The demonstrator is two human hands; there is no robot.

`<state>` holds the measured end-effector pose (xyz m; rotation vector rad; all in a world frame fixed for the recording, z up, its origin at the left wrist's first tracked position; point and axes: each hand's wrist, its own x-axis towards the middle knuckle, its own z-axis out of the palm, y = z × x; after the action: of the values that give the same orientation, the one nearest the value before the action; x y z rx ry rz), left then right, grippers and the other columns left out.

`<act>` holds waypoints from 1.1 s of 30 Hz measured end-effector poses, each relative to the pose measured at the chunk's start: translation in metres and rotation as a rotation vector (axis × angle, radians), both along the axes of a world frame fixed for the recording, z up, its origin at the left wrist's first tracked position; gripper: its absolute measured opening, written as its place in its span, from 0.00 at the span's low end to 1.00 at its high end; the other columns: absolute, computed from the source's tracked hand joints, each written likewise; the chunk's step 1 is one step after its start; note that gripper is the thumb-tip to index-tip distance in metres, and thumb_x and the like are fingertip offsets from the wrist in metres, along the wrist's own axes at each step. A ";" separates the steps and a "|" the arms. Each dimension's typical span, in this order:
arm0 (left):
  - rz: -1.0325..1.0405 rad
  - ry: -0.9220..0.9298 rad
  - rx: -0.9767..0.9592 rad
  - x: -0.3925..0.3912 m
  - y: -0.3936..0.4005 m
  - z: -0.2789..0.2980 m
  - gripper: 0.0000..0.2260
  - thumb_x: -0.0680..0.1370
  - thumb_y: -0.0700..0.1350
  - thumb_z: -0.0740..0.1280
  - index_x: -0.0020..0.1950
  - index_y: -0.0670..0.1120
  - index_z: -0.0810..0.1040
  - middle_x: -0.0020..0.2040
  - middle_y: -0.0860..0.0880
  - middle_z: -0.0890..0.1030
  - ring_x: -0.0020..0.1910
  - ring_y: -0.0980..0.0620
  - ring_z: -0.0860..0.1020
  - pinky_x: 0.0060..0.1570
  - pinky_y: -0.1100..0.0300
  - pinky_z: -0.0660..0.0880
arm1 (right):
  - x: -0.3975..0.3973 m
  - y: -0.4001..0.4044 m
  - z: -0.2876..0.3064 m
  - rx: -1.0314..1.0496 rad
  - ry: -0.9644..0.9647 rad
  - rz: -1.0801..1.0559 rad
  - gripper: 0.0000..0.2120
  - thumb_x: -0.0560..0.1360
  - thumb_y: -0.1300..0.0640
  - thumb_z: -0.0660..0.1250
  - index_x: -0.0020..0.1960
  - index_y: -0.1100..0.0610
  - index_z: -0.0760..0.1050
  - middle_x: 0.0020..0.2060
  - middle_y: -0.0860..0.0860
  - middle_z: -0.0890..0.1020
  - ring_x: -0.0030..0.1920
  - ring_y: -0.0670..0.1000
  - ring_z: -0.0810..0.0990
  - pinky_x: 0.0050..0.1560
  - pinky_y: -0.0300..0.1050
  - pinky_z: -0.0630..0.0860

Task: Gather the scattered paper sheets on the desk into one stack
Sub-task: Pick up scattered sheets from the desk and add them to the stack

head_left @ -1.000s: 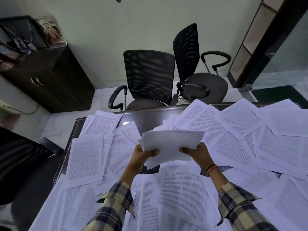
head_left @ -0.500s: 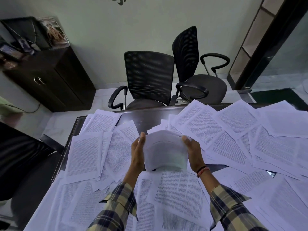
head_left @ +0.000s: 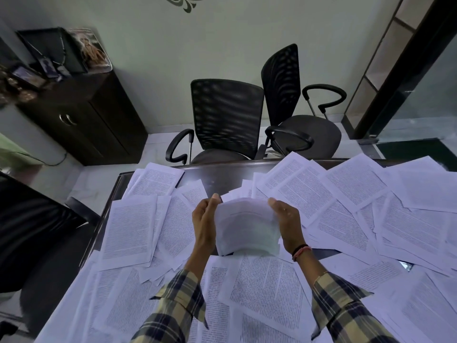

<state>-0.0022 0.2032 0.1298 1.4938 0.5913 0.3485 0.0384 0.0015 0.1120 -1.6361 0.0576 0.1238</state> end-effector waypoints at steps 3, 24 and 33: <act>-0.019 0.039 0.068 0.001 0.001 -0.003 0.23 0.73 0.61 0.69 0.44 0.39 0.82 0.39 0.43 0.82 0.40 0.51 0.78 0.38 0.63 0.75 | 0.001 0.000 0.001 -0.006 -0.003 -0.027 0.24 0.82 0.49 0.67 0.38 0.69 0.73 0.34 0.65 0.75 0.34 0.49 0.71 0.40 0.47 0.70; -0.631 0.309 0.983 -0.005 0.013 0.012 0.07 0.78 0.45 0.71 0.42 0.43 0.81 0.43 0.43 0.84 0.42 0.39 0.78 0.38 0.56 0.66 | 0.037 -0.040 0.025 -0.539 -0.418 0.327 0.26 0.67 0.50 0.82 0.63 0.51 0.81 0.61 0.44 0.81 0.62 0.42 0.76 0.66 0.38 0.71; -0.743 0.415 1.125 0.006 0.015 0.036 0.08 0.76 0.47 0.69 0.52 0.47 0.83 0.50 0.45 0.84 0.49 0.42 0.80 0.43 0.55 0.71 | 0.035 -0.047 0.001 -0.456 -0.265 0.324 0.09 0.77 0.51 0.71 0.48 0.56 0.86 0.40 0.48 0.86 0.41 0.42 0.82 0.45 0.36 0.78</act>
<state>0.0039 0.2181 0.1661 2.7686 0.0652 -0.2967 0.0729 -0.0457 0.1131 -2.0947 -0.4111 0.1474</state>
